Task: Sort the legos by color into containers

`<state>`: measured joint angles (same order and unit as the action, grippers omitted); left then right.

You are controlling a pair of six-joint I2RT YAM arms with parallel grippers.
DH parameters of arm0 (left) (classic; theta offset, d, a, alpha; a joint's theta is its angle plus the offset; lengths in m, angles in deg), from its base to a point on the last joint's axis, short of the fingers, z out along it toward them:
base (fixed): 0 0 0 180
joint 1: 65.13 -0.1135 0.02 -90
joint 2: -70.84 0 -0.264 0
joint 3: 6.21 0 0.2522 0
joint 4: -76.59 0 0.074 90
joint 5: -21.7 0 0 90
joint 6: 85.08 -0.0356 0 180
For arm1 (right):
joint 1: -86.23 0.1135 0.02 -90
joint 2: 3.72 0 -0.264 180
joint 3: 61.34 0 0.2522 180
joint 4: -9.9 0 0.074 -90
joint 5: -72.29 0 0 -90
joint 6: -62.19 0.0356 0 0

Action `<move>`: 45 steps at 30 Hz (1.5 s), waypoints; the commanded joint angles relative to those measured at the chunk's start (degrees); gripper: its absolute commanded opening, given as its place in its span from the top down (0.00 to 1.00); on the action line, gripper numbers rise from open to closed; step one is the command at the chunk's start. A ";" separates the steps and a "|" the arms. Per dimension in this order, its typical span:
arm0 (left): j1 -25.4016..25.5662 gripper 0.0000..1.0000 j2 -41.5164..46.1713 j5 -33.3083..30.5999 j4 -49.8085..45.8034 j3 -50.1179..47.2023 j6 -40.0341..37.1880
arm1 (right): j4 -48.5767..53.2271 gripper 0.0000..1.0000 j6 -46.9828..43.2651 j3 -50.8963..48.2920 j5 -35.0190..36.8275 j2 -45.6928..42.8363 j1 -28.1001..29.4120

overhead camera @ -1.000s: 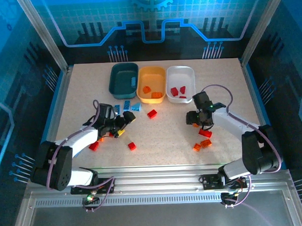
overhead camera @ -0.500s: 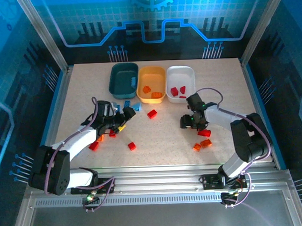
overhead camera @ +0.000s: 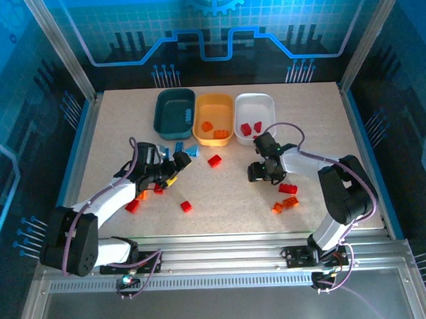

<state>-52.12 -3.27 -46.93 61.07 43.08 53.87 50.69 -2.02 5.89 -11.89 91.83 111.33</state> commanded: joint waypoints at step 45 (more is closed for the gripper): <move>-16.00 0.01 16.89 -0.18 -24.62 -0.84 -3.65 | 5.69 0.58 -9.69 57.96 3.15 32.40 7.68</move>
<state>-67.66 12.84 -49.27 38.84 43.01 52.19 53.92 -11.40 60.14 -7.85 122.45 119.61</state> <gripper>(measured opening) 0.990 0.415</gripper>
